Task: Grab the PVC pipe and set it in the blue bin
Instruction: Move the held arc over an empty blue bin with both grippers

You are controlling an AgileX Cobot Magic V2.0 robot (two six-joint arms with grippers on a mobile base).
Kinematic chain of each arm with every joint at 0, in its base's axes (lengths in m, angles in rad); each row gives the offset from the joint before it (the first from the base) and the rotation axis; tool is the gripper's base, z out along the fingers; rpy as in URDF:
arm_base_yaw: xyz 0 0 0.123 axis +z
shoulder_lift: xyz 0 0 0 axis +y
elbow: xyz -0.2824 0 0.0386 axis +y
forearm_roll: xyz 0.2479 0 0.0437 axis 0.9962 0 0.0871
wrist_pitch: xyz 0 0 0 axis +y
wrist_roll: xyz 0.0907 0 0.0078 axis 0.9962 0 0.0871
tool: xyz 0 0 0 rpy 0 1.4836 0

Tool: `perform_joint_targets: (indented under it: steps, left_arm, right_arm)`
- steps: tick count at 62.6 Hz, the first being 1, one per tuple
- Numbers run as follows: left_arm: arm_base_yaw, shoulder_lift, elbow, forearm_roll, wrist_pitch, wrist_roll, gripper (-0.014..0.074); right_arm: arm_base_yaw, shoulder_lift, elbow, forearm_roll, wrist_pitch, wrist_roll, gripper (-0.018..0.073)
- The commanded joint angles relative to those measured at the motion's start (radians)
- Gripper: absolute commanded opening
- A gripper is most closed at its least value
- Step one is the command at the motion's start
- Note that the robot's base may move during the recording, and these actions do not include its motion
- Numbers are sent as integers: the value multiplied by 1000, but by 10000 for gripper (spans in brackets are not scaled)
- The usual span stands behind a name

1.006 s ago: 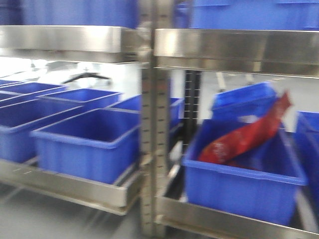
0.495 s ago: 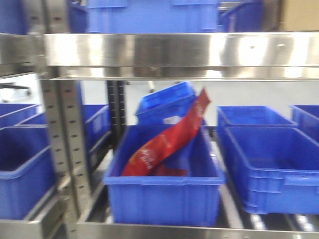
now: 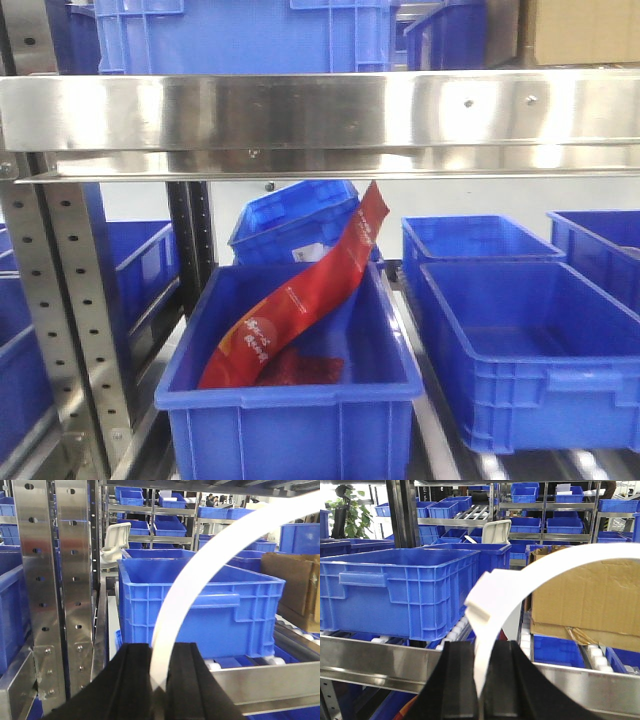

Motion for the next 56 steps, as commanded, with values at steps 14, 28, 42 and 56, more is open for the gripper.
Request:
perform_joint_targets:
  steps: [14,28,42,56]
  left_arm:
    - [-1,1,-2,-2,-29,-2,-111]
    - [-1,1,-2,-2,-29,-2,-111]
    - [-1,1,-2,-2,-29,-2,-111]
    - [-1,1,-2,-2,-29,-2,-111]
  right_arm:
    - [3,2,-1,-10,-27,-2,-168]
    - [3,2,-1,-10,-27,-2,-168]
    - [3,2,-1,-10,-27,-2,-168]
    - [3,2,-1,-10,-27,-2,-168]
